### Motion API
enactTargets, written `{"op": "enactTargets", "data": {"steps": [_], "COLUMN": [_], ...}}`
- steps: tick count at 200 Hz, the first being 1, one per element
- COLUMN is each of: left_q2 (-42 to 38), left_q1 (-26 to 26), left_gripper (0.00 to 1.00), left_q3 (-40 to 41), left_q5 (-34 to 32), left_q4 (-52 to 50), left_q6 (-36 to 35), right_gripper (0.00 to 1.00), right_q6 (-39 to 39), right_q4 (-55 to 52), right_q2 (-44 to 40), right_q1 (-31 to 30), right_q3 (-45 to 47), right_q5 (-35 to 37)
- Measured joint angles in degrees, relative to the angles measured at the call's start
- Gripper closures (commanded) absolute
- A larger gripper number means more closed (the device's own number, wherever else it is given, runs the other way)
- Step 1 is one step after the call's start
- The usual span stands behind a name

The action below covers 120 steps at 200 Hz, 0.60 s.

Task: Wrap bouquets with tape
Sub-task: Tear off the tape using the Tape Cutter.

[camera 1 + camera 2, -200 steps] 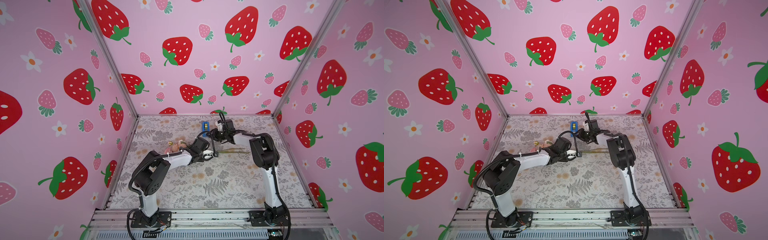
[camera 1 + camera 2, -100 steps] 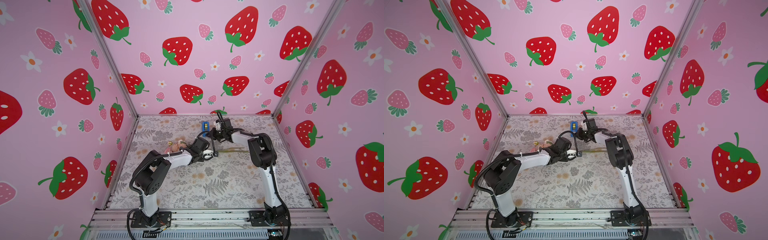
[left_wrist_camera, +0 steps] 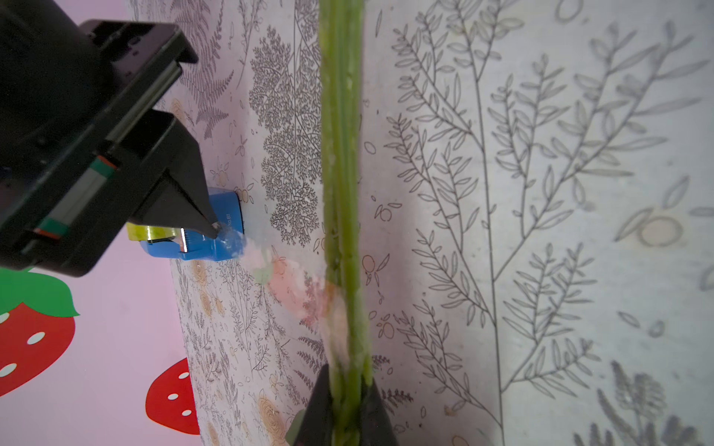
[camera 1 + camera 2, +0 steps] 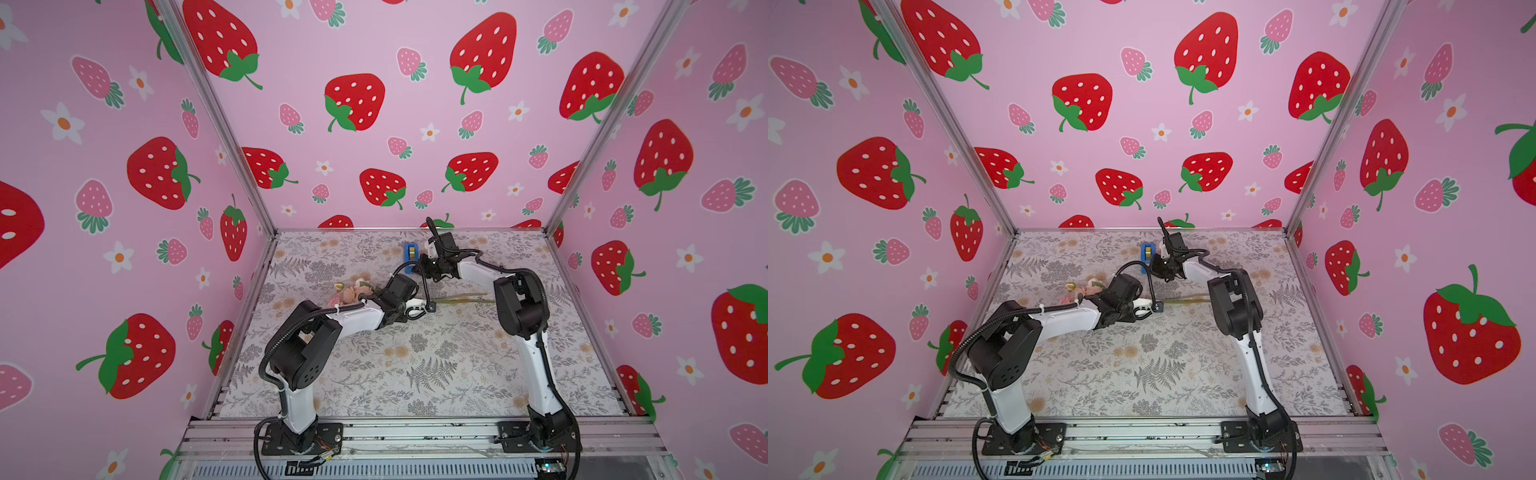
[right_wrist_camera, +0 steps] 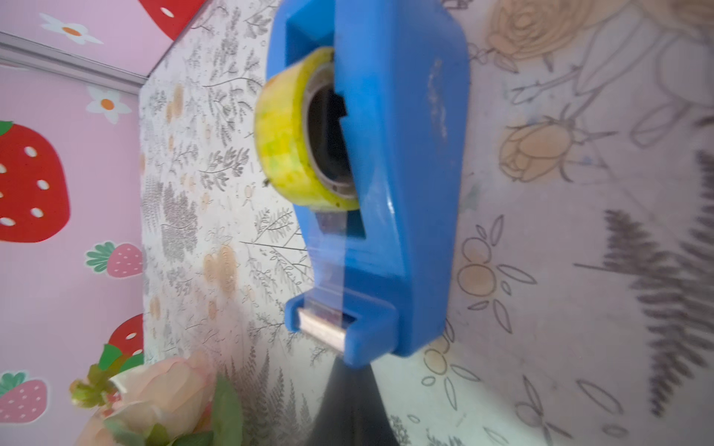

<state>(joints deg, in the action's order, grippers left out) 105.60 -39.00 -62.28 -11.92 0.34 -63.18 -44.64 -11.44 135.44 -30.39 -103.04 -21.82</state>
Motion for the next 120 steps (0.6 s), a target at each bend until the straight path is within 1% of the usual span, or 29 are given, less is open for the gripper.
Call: {"op": "enactTargets", "data": {"steps": [11,60,68,71,82,91,95,100,102,104,120], "left_q2": [-0.66,-2.51,-2.78,-2.93,-3.69,-4.59,-5.18,-6.01,-6.32,-6.58,-10.27], "left_q1": [-0.11,-0.13,-0.15,-0.17,-0.24,-0.35,-0.42,-0.46,-0.5,-0.52,-0.52], "left_gripper": [1.0,1.0,1.0,1.0,1.0,1.0,1.0,1.0,1.0,1.0,1.0], "left_q3": [0.0,0.15,0.39,0.57,1.14,1.53,1.62,1.66,1.66,1.66,1.6], "left_q5": [0.02,-0.07,-0.07,-0.07,0.17,0.68,1.01,1.53,1.79,2.03,5.14], "left_q4": [-0.13,0.72,0.81,0.85,0.61,0.2,-0.28,-1.03,-1.29,-1.53,-4.72], "left_q6": [-0.04,-0.04,-0.07,-0.07,-0.35,-0.72,-0.9,-1.09,-1.16,-1.18,-1.73], "right_gripper": [1.0,1.0,0.89,0.82,0.64,0.53,0.5,0.49,0.46,0.45,0.4], "right_q6": [0.11,0.11,-0.02,0.02,-0.22,0.35,0.68,1.49,1.53,2.01,5.35], "right_q4": [-2.73,-4.0,-2.84,-2.43,-0.85,-0.17,-0.02,-0.07,-0.09,-0.09,-0.13], "right_q2": [0.7,0.24,-0.52,-0.79,-2.29,-3.28,-3.72,-4.22,-4.46,-4.66,-7.3], "right_q1": [-0.15,-0.81,-0.85,-0.87,-0.9,-0.87,-0.87,-0.81,-0.76,-0.72,-0.24], "right_q3": [0.02,0.09,1.44,2.05,4.2,4.9,5.07,5.09,5.07,5.07,4.98], "right_q5": [1.31,2.75,2.95,3.1,3.45,4.28,4.76,5.05,5.42,5.51,7.02]}}
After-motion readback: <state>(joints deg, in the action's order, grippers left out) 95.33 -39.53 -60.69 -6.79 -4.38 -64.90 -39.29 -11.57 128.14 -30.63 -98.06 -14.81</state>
